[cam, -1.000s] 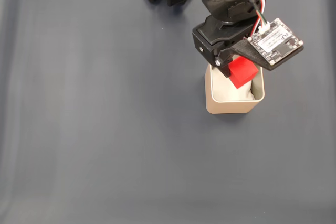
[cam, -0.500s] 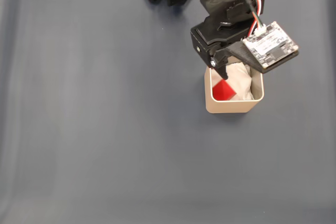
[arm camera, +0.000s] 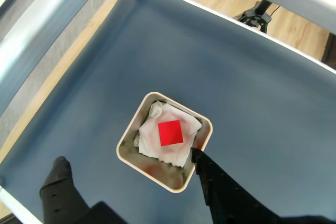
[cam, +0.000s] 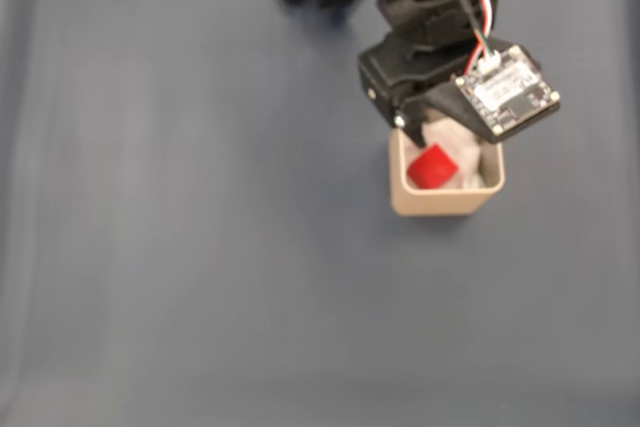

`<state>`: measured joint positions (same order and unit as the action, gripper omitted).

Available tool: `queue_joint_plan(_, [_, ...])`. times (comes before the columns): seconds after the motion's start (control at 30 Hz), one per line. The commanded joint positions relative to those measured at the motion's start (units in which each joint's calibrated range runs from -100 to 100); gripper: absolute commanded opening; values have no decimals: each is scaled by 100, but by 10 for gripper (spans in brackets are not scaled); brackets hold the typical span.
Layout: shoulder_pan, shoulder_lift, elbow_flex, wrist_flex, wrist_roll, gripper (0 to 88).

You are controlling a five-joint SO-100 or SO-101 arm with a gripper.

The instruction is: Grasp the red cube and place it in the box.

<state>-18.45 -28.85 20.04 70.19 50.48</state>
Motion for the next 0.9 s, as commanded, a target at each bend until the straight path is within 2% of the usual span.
queue_joint_plan(0.0, [45, -149, -53, -121, 20, 530])
queue_joint_plan(0.37, [45, -157, -44, -219, -5, 527])
queue_joint_plan(0.47, [52, -157, -44, -334, -88, 497])
queue_joint_plan(0.53, [67, -192, -16, -449, -142, 437])
queue_joint_plan(0.73, [180, -348, 184, -794, -288, 165])
queue_joint_plan(0.87, [379, -504, 385, -1056, -293, 31])
